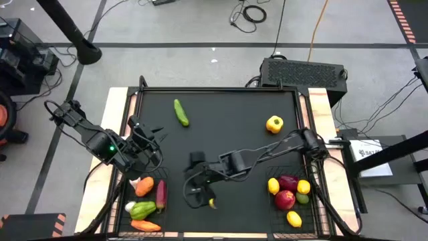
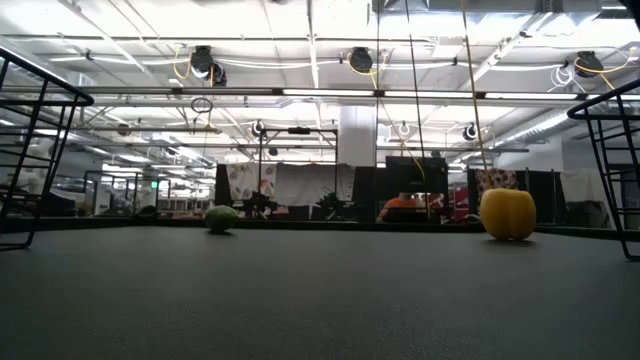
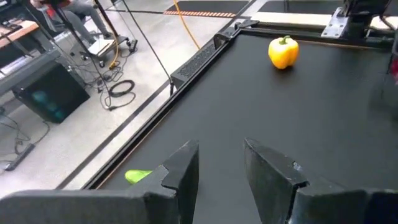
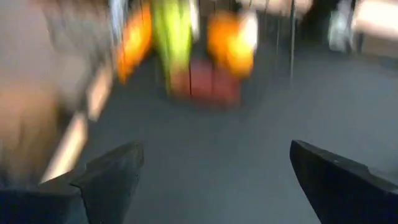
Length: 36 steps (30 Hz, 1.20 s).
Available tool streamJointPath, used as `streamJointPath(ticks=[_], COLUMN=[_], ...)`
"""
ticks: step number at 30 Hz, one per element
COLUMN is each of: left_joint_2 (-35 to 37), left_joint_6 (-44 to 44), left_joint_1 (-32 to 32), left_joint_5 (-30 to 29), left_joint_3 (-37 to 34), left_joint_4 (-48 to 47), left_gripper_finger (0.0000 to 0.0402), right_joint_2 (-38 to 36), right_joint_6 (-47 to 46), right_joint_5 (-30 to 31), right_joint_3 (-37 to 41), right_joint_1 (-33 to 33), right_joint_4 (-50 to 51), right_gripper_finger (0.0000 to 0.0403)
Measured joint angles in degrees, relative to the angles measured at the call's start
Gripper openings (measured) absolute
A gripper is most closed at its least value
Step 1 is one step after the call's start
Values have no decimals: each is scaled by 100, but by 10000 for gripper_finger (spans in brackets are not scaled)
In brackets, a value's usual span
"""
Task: Sort produce into baskets
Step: Put the cucumber into the bottom left basket
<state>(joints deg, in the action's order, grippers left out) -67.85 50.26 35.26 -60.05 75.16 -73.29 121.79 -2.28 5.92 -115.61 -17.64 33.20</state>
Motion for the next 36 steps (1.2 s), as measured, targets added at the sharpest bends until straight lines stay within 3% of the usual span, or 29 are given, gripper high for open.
streamJointPath(ticks=[3, 5, 9, 14, 19, 22, 27, 31, 36], left_joint_2=[0, -1, -140, -381, -751, -983, -1411, -1788, -2205], left_joint_6=[143, 210, 48, -684, -2738, -3743, -4654, -4005, -1480], left_joint_1=[-67, -220, -845, -2144, -3297, -3833, -4491, -4822, -4970], left_joint_5=[72, 545, 991, 1878, 3247, 3853, 4479, 4326, 4132], left_joint_3=[0, 0, -2, -2, -2, -2, -2, -2, -2], left_joint_4=[-13, 15, 9, 77, 80, 83, 180, 605, 1372], left_gripper_finger=[132, 132, 132, 132, 132, 139, 182, 225, 242], right_joint_2=[-339, -561, -1077, -1474, -1606, -1589, -1581, -1581, -1702], right_joint_6=[-78, -382, -1047, -1543, -1986, -2124, -2084, -1914, -2124], right_joint_5=[222, 603, 1590, 3036, 4384, 4721, 4796, 4840, 5003], right_joint_3=[3, 8, 9, 9, 433, 1039, 2132, 2565, 2695], right_joint_1=[-58, -99, -141, -275, -394, -373, -328, -237, -104], right_joint_4=[2070, 3168, 4314, 4351, 4360, 4289, 3849, 3889, 4243], right_gripper_finger=[391, 391, 391, 391, 391, 391, 391, 391, 391])
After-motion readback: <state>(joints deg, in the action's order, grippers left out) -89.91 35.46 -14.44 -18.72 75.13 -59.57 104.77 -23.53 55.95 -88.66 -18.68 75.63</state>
